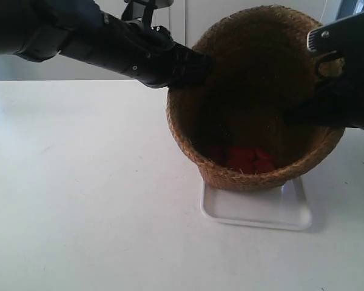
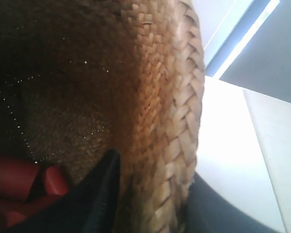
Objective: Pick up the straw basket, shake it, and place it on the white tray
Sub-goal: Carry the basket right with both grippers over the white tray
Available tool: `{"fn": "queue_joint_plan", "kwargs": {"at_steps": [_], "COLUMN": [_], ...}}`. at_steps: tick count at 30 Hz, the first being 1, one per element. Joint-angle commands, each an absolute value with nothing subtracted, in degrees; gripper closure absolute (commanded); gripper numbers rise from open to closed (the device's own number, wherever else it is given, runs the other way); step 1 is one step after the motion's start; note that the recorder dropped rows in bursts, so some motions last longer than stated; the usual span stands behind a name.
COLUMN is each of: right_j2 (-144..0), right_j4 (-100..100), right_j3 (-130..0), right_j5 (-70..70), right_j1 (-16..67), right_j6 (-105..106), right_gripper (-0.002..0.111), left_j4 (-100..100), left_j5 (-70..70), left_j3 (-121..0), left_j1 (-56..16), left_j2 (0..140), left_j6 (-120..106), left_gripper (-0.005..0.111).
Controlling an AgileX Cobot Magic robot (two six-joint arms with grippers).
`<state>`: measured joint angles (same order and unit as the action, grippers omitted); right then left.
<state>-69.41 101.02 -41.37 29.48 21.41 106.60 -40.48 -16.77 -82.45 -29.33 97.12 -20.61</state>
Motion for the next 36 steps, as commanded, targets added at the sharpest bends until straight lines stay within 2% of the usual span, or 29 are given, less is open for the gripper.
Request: {"fn": "queue_joint_plan", "kwargs": {"at_steps": [1,22,27,29,30,32,36], "right_j2": [-69.4,-69.4,-69.4,-69.4,-69.4,-69.4,-69.4], "right_j4": [99.9,99.2,72.6,53.6,35.9,14.6,-1.0], "right_j3": [-40.2,-39.9,-36.5,-35.4,-35.4,-35.6,-35.8], "right_j5": [26.6,24.1,19.3,13.3,9.0,5.5,0.8], "right_j1": [22.9,22.7,21.4,17.9,15.5,13.1,11.4], "right_j6": [110.3,106.9,76.1,56.4,38.3,16.0,0.0], "right_gripper": [0.108,0.108,0.108,0.108,0.108,0.108,0.108], "left_j4": [-36.0,-35.5,-35.5,-35.5,-35.5,-35.5,-35.5], "left_j5": [-19.1,-18.6,-18.5,-18.5,-18.5,-18.5,-18.5], "left_j3": [-83.4,-83.4,-83.4,-83.4,-83.4,-83.4,-83.4], "left_j1": [-30.1,-30.1,-30.1,-30.1,-30.0,-30.0,-30.0], "left_j2": [95.6,95.6,95.6,95.6,95.6,95.6,95.6], "left_j6": [-17.2,-17.9,-17.9,-17.9,-17.9,-17.9,-17.9], "left_gripper": [0.107,0.107,0.107,0.107,0.107,0.107,0.107]}}
